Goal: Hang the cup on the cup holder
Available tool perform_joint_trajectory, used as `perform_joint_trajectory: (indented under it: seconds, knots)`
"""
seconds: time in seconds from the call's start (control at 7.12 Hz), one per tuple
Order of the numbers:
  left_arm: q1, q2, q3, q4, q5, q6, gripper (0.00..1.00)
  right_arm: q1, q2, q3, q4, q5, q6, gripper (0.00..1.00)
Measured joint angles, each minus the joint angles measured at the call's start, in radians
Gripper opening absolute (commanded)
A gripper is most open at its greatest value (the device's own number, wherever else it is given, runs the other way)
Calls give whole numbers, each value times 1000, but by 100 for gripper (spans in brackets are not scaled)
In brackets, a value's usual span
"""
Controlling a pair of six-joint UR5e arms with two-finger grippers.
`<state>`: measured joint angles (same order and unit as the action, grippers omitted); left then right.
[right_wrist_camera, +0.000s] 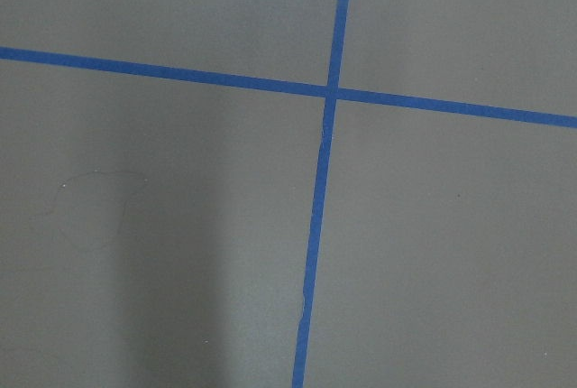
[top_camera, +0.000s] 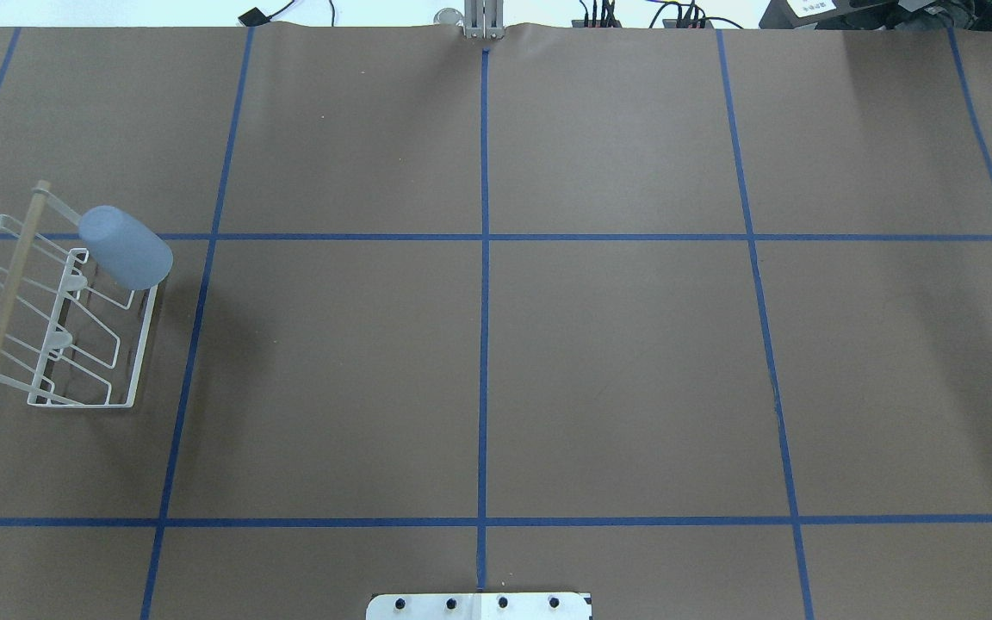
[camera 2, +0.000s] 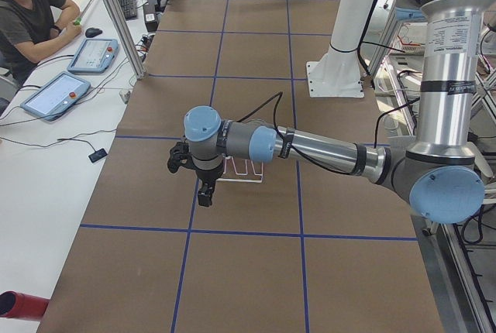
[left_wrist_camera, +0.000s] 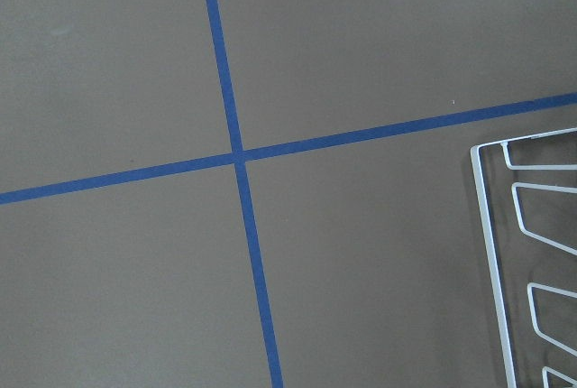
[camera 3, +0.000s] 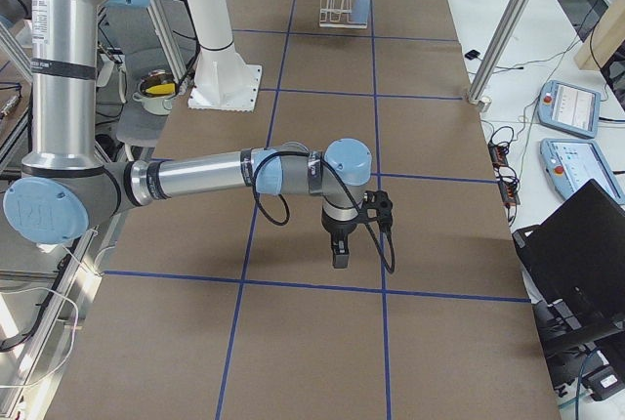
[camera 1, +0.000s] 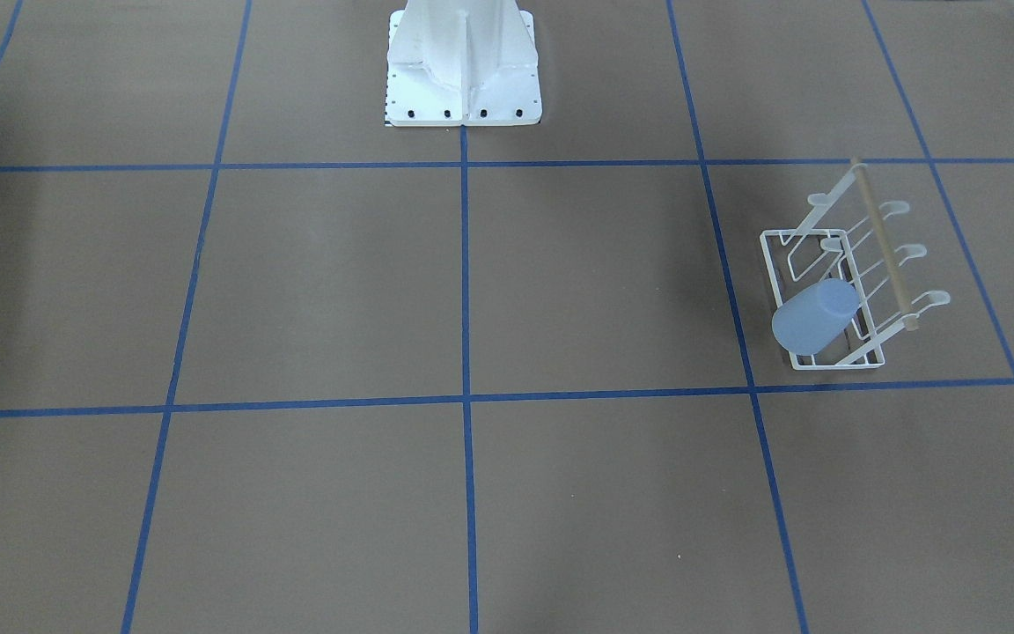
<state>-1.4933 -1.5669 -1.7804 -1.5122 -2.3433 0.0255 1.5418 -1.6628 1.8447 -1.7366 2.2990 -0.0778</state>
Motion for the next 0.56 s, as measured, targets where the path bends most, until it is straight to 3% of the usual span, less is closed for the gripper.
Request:
perform_joint_trajectory:
  seconds: [0.56]
  knots:
    - [-1,8,-9,-2,4,-1,99,0,0,-1,0,2,-1,100]
